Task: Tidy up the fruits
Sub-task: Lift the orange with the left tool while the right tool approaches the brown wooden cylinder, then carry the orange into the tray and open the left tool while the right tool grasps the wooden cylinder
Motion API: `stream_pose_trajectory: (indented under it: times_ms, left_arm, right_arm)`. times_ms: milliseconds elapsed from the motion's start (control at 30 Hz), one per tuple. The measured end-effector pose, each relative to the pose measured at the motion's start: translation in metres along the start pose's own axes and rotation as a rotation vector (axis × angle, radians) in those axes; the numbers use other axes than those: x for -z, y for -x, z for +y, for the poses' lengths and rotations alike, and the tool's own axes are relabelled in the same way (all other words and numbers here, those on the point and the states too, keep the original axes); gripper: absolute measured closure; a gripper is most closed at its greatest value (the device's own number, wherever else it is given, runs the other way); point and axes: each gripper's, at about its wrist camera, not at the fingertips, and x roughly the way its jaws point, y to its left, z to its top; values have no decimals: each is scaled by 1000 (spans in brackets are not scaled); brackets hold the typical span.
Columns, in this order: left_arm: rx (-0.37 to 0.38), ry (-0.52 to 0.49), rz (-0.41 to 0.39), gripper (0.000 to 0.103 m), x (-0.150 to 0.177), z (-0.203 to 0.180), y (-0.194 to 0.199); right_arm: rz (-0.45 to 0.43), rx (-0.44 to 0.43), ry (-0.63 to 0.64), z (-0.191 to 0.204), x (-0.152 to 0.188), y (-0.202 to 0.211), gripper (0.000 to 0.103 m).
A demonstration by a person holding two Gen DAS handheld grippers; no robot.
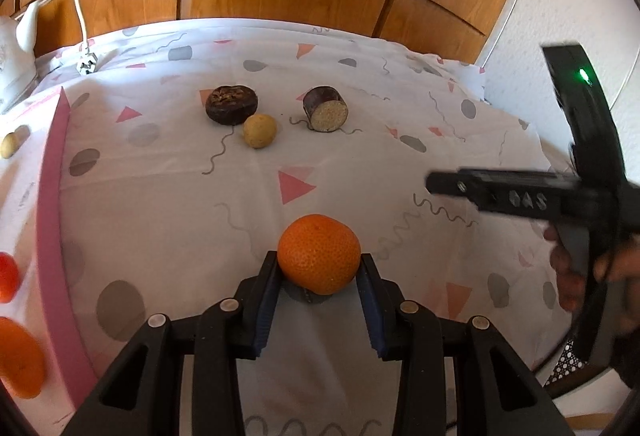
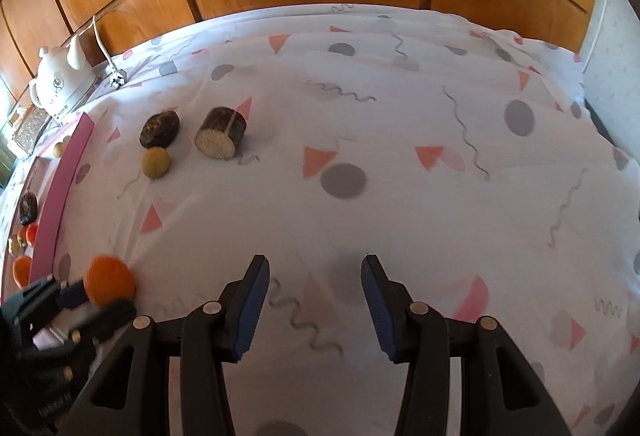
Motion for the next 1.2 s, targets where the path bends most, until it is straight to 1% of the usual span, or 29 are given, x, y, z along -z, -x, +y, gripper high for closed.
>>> stream_pose_trajectory:
  times_ms: [100, 167, 200, 267, 367, 533, 667, 700, 733, 800, 900, 967, 1200]
  left_arm:
    - [0, -4, 12, 65, 4, -1, 6]
    - [3, 7, 16, 65, 6, 2, 10]
    - [4, 14, 17, 65, 7, 3, 13]
    - [1, 22, 11, 65, 8, 4, 21]
    - [2, 38, -19, 65, 7, 8, 35]
    - [-7, 58, -52, 65, 5, 13, 55]
    - [-11, 62, -76, 65, 5, 15, 67]
    - [-13, 64, -78, 65, 5, 16, 70]
    - [-14, 66, -81, 65, 6, 16, 72]
    - [-15, 75, -88, 65, 6, 18, 75]
    - [-11, 95, -101, 65, 5, 22, 79]
    - [-15, 102, -110, 65, 4, 22, 82]
    - [-22, 142, -138, 65, 4, 32, 94]
  right_arm:
    - [-10, -34, 8, 8, -9, -2, 54]
    - [-16, -43, 24, 15, -13, -3, 49]
    - [-16, -46, 32, 18, -16, -5, 49]
    - [-24, -55, 55, 25, -24, -5, 49]
    - [-50, -71, 86, 39, -42, -7, 47]
    - [-36, -101, 92, 55, -69, -25, 45]
    - [3, -71, 99, 67, -83, -50, 46]
    - [21, -68, 97, 68, -84, -55, 48]
    - [25, -69, 96, 68, -84, -58, 65]
    - [9, -56, 117, 68, -81, -53, 65]
    - [3, -41, 167, 66, -69, -38, 65]
    - [5, -32, 195, 64, -53, -26, 65]
    - [9, 4, 223, 46, 11, 8, 65]
